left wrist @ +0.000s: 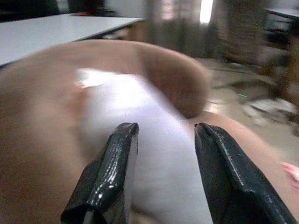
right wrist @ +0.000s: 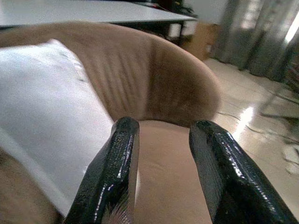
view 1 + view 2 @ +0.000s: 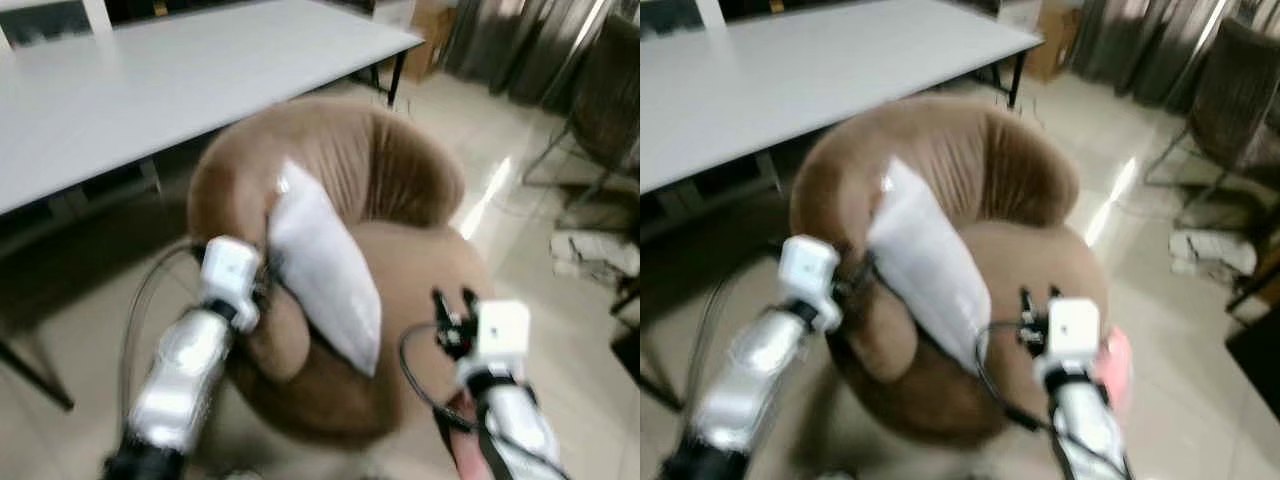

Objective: Move the pillow to the sofa from floor

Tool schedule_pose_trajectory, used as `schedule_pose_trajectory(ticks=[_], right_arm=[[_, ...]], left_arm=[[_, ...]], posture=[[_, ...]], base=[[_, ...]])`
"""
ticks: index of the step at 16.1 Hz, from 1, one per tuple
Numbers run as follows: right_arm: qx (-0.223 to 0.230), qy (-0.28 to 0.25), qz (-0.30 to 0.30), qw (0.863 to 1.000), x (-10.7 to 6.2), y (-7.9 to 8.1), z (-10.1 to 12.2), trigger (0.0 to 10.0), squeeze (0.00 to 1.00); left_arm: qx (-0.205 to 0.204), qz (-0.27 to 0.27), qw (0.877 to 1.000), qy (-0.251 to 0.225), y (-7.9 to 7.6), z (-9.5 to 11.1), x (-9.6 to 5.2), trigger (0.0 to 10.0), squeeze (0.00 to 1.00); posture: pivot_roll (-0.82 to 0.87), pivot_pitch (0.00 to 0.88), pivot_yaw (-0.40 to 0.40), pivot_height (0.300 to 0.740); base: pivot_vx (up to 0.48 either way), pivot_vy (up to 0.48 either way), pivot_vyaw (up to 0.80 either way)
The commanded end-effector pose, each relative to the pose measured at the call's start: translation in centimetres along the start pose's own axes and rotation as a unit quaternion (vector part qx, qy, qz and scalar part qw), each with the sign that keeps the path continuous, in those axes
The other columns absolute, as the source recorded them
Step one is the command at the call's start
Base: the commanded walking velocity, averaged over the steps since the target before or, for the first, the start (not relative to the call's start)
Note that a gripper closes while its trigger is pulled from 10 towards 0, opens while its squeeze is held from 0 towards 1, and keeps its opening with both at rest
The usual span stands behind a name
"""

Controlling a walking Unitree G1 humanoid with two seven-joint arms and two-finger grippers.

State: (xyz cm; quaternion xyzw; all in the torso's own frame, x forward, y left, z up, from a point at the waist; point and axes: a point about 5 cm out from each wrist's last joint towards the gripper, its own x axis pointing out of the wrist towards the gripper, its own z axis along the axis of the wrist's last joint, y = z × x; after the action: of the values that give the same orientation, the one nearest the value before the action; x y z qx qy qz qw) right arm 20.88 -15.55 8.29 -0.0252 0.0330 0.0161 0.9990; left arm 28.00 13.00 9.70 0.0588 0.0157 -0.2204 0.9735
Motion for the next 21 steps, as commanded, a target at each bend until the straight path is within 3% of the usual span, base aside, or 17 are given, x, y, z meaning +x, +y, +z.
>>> schedule_pose_trajectory(ticks=[1,5,15,21], right_arm=[[0.002,0.002,0.001,1.0,0.0,0.1,0.0,10.0,0.0],[-0.008,0.008,0.007,1.0,-0.2,0.4,-0.4,10.0,0.0],[-0.006,0.02,-0.021,1.0,-1.4,-0.1,-1.5,10.0,0.0],[-0.008,0.018,-0.018,1.0,-1.4,0.1,-1.7,10.0,0.0]], left_arm=[[0.014,-0.002,1.0,0.0,0.2,0.4,-0.1,10.0,0.0],[0.025,-0.011,1.0,0.015,-0.4,0.4,0.2,10.0,0.0],[0.042,-0.033,0.998,0.021,-0.7,0.6,1.0,10.0,0.0],[0.04,-0.035,0.998,0.03,-0.9,0.1,0.6,10.0,0.0]], posture=[[0.0,0.037,-0.07,0.74],[0.0,0.031,-0.052,0.74],[-0.03,0.014,0.006,0.74],[-0.03,0.014,0.003,0.74]], base=[[0.0,-0.48,0.0],[0.0,-0.48,0.0],[0.0,-0.48,0.8],[0.0,-0.48,0.0]])
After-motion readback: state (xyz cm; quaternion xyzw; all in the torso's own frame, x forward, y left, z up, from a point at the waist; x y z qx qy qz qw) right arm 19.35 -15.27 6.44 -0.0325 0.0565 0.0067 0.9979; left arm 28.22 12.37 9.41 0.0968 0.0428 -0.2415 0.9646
